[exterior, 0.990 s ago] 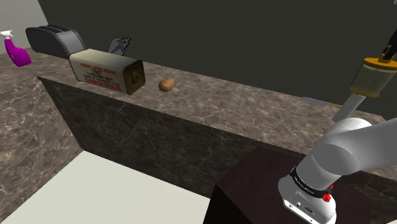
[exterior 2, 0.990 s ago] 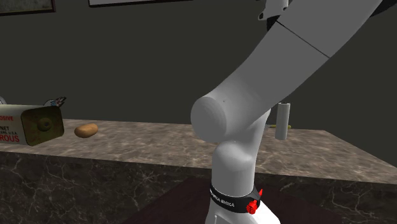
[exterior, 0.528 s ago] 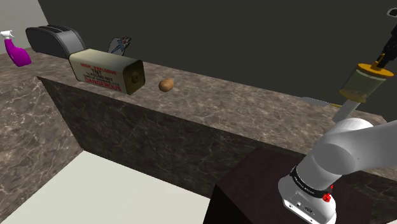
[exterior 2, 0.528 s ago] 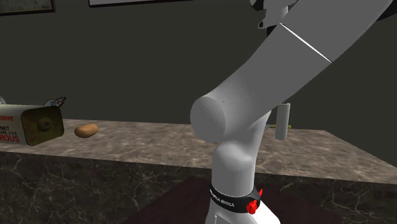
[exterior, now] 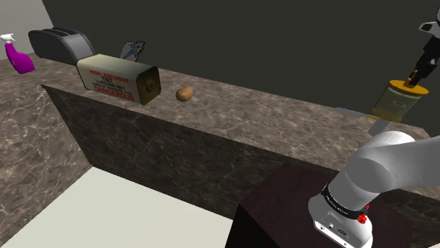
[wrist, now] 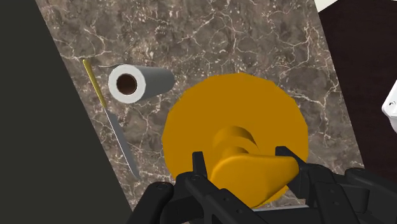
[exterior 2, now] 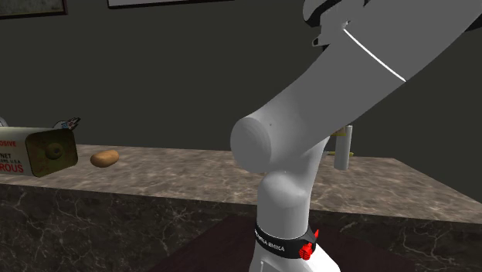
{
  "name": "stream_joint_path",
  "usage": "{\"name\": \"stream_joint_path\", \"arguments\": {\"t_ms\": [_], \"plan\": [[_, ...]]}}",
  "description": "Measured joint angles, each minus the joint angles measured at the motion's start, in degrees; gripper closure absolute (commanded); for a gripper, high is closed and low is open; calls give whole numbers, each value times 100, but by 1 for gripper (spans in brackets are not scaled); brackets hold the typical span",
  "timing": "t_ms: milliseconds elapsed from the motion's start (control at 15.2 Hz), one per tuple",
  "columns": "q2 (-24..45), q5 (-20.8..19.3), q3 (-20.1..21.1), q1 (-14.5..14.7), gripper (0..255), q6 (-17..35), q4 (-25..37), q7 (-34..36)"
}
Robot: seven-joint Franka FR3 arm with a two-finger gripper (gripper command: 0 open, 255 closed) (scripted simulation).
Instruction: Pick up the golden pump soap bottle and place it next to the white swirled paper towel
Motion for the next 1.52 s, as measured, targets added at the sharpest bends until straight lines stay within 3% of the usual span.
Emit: {"name": "stream_joint_path", "arguments": {"t_ms": [1518], "plan": [[-252,-731,-846,-149,255,1435,-1548,423]]}}
